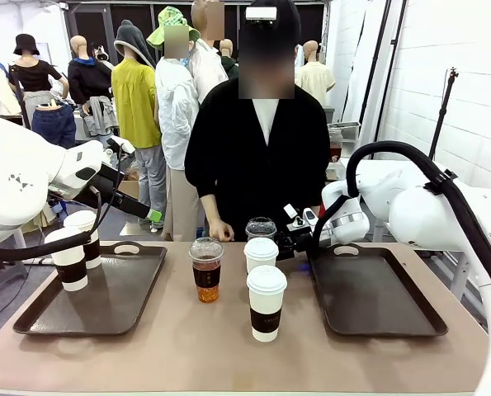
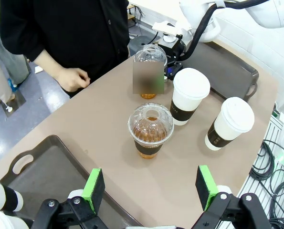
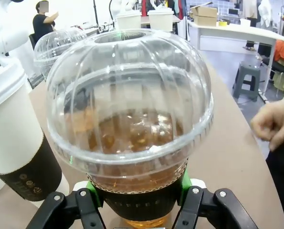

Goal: Distribute the coffee onto the tray.
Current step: Pick up one iced Americano and place it on the right Handle tray.

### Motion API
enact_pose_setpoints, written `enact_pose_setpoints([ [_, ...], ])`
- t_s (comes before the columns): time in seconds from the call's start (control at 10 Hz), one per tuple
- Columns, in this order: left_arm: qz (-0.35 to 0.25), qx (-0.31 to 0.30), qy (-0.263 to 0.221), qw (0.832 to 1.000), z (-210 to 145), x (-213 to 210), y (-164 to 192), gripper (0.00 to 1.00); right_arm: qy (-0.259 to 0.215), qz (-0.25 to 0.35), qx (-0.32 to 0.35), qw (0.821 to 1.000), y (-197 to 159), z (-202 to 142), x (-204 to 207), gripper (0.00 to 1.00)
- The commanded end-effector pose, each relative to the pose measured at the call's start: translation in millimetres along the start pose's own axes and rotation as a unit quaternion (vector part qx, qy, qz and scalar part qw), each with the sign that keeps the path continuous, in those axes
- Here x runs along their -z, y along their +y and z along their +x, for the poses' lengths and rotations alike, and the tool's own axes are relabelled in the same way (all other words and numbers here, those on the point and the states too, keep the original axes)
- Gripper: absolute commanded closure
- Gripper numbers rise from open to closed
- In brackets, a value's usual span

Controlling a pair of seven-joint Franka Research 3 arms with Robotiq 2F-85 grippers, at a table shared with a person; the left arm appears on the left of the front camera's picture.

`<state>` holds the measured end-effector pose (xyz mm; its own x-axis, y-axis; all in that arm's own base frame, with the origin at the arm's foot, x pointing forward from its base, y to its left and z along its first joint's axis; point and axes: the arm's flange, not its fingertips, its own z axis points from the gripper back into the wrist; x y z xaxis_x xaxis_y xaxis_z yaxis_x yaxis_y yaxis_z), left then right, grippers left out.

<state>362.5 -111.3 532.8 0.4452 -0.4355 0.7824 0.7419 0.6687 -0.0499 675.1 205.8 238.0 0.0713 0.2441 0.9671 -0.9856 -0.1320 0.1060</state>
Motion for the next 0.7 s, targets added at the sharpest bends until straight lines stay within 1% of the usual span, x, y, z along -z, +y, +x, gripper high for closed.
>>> enact_pose_setpoints([
  [0.0, -0.003, -0.002, 0.001, 1.000, -0.9, -0.1, 1.0, 0.00, -0.019, -0.004, 0.010, 1.000, -4.7, 4.3, -1.2, 0.33],
  [0.3, -0.003, -0.002, 0.001, 1.000, -0.9, -0.1, 1.0, 0.00, -0.027, -0.003, 0.006, 1.000, 0.0, 10.4, -7.2, 0.33],
  [0.6, -0.003, -0.002, 0.001, 1.000, -0.9, -0.1, 1.0, 0.00, -0.023, -0.022, 0.008, 0.999, 6.0, 43.8, -33.2, 0.33],
])
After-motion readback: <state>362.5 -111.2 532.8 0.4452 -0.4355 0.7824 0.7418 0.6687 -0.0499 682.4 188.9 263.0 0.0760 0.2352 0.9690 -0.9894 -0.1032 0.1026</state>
